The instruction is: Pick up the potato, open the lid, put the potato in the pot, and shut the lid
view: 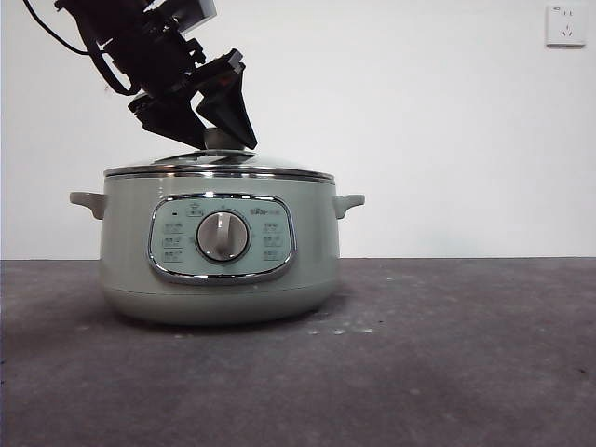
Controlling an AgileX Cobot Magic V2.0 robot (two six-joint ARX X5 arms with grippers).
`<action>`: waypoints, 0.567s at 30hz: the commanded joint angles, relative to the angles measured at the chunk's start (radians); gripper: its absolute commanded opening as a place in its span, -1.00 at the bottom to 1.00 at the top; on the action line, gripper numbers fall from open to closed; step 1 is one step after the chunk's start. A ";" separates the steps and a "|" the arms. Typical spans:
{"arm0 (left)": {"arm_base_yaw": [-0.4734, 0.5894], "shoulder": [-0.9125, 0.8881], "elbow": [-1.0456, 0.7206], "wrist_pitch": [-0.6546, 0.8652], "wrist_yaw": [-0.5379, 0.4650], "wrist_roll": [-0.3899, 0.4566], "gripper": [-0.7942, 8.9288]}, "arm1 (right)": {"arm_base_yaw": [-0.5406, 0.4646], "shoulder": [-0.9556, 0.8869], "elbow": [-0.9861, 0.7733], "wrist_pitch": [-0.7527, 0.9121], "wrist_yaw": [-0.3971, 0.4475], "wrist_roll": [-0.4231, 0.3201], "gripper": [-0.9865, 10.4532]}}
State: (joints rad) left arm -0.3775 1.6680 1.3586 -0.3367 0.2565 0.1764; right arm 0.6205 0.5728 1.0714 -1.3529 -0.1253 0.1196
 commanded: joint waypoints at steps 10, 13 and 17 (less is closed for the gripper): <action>0.002 -0.047 0.190 -0.229 0.005 0.000 -0.16 | 0.001 -0.002 -0.009 0.023 0.030 0.001 -0.12; 0.008 -0.097 0.236 -0.291 0.012 -0.001 -0.16 | 0.001 -0.002 -0.009 0.027 0.030 0.000 -0.12; 0.013 -0.198 0.260 -0.388 0.012 0.000 -0.16 | 0.001 -0.002 -0.009 0.057 0.029 0.000 -0.12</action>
State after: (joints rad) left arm -0.3683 1.4834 1.6180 -0.7094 0.2649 0.1753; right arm 0.6205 0.5728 1.0714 -1.3064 -0.1005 0.1196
